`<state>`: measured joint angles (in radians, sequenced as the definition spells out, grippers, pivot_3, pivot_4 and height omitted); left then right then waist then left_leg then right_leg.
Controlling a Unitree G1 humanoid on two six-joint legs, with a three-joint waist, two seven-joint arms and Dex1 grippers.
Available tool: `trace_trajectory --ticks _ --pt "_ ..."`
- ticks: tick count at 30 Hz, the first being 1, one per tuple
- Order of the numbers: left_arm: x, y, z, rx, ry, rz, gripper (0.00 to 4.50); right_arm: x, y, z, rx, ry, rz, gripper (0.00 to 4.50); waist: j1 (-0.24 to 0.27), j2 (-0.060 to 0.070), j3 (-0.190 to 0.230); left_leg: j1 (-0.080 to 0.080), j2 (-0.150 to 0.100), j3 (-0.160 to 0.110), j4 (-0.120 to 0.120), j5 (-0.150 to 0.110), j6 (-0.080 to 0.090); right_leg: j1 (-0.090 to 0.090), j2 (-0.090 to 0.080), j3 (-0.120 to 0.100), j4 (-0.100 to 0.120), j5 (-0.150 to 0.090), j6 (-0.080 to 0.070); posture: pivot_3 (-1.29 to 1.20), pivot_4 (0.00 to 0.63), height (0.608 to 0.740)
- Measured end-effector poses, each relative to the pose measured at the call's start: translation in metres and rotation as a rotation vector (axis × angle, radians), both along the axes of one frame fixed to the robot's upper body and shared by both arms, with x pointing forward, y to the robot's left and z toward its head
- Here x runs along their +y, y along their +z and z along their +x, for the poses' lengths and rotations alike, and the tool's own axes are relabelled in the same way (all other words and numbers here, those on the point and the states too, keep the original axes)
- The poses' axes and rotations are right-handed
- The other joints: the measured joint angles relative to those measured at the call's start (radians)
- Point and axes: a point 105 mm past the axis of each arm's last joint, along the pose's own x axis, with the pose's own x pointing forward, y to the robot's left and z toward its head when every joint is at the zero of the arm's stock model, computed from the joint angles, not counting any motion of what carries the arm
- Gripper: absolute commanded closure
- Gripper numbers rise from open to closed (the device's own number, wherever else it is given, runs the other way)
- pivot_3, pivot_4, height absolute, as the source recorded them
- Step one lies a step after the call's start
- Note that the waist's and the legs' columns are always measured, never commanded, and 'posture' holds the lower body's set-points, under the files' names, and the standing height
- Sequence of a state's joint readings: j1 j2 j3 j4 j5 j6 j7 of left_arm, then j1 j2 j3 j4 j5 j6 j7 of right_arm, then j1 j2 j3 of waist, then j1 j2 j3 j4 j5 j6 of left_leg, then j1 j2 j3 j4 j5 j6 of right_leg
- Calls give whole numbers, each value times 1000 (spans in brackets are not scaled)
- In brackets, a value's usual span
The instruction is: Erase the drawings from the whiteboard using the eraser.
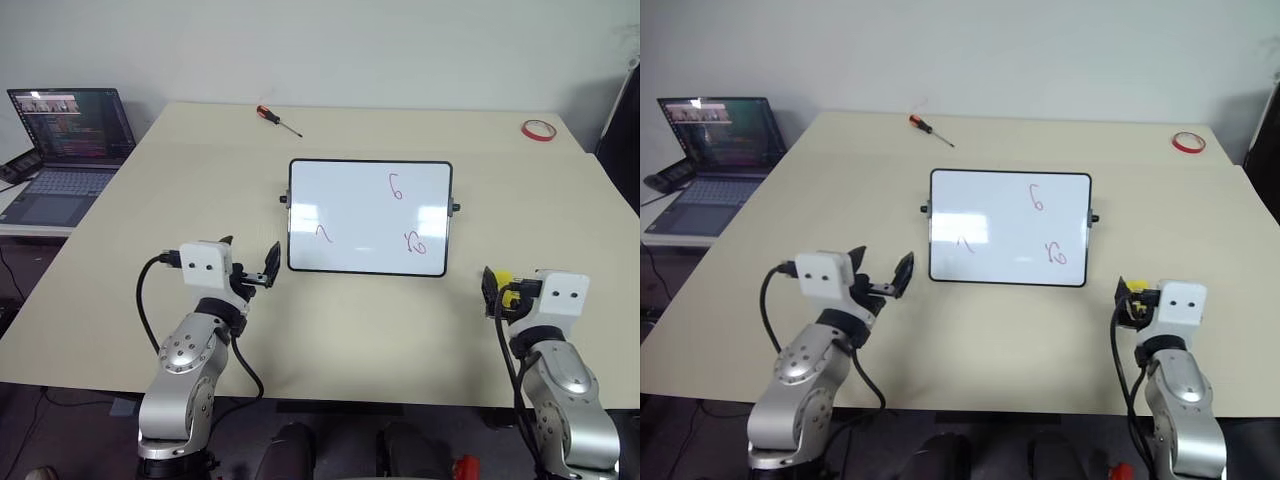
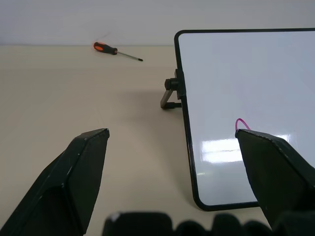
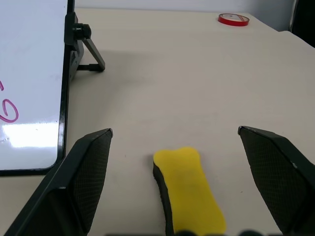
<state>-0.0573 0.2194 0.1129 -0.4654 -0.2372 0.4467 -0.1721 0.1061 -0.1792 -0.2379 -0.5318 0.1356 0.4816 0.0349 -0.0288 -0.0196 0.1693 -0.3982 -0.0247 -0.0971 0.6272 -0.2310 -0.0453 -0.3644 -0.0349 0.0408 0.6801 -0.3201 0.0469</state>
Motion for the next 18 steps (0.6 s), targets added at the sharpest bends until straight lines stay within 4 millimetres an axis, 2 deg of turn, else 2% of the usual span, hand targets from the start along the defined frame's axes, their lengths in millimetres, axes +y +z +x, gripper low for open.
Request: trace_trajectory --ticks 3,6,9,13,18 --pt "-6 5 9 -7 -70 32 0 -5 4 -1 1 -6 -22 36 0 0 0 0 0 0 0 0 0 0 1 0 0 0 0 0 150 740" --pt "-23 12 16 -22 -185 58 0 -9 0 -2 44 -11 -25 36 1 0 0 0 0 0 0 0 0 0 1 0 0 0 0 0 150 740" --pt "-53 18 19 -26 -379 76 0 -17 -5 0 107 -32 4 36 1 0 0 0 0 0 0 0 0 0 1 0 0 0 0 0 150 740" --pt "-95 24 11 -46 -670 111 0 -15 -2 6 134 -1 18 36 -2 0 0 0 0 1 0 0 0 0 1 0 0 0 0 0 150 740" --pt "-128 35 2 -89 -962 132 0 -16 -9 14 180 3 61 36 -2 0 0 -1 0 2 0 0 0 -1 2 0 0 0 0 0 150 740"
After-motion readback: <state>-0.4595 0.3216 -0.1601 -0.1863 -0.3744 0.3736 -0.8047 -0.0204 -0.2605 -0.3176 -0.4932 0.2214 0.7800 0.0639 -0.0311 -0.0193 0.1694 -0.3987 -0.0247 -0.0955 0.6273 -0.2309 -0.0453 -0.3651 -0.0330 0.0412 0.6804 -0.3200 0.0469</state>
